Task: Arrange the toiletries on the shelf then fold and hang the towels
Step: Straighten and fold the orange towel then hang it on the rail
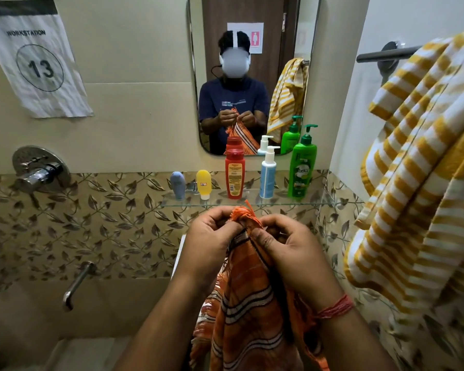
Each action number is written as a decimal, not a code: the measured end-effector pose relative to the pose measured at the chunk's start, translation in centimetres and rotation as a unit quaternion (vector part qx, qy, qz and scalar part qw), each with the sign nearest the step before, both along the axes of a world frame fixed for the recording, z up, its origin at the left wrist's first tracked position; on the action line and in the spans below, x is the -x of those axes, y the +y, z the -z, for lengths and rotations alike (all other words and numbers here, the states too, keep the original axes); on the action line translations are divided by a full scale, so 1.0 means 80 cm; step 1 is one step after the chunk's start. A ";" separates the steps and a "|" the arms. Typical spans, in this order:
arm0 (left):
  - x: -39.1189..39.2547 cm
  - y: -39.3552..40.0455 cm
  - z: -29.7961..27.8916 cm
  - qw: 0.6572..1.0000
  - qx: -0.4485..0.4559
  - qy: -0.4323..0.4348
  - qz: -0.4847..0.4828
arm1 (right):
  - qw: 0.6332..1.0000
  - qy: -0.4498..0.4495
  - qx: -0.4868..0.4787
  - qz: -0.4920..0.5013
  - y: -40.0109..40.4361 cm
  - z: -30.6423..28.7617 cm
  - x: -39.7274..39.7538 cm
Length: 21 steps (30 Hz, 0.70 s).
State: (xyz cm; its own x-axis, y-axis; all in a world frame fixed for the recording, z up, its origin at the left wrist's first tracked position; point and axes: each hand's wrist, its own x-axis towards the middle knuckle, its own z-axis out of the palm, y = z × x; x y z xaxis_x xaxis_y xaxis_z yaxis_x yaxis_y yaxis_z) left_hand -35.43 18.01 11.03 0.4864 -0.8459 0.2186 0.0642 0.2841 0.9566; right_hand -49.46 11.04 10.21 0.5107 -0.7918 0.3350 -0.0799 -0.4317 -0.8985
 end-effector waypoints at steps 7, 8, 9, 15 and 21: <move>0.001 -0.007 0.002 0.997 -0.001 -0.049 -0.052 | 0.995 0.007 0.068 0.066 0.004 0.006 -0.009; 0.000 -0.008 0.001 0.998 -0.004 -0.032 -0.061 | 0.996 0.002 0.066 0.054 0.004 0.010 -0.011; -0.002 -0.008 0.000 0.998 -0.006 -0.017 -0.066 | 0.998 0.002 0.057 0.034 0.003 0.016 -0.011; -0.034 -0.010 -0.008 0.988 0.003 0.086 -0.132 | 0.990 0.091 -0.016 -0.103 -0.008 0.064 0.005; -0.077 -0.012 -0.021 0.953 0.049 0.172 -0.245 | 0.936 0.314 0.094 -0.129 -0.029 0.105 0.028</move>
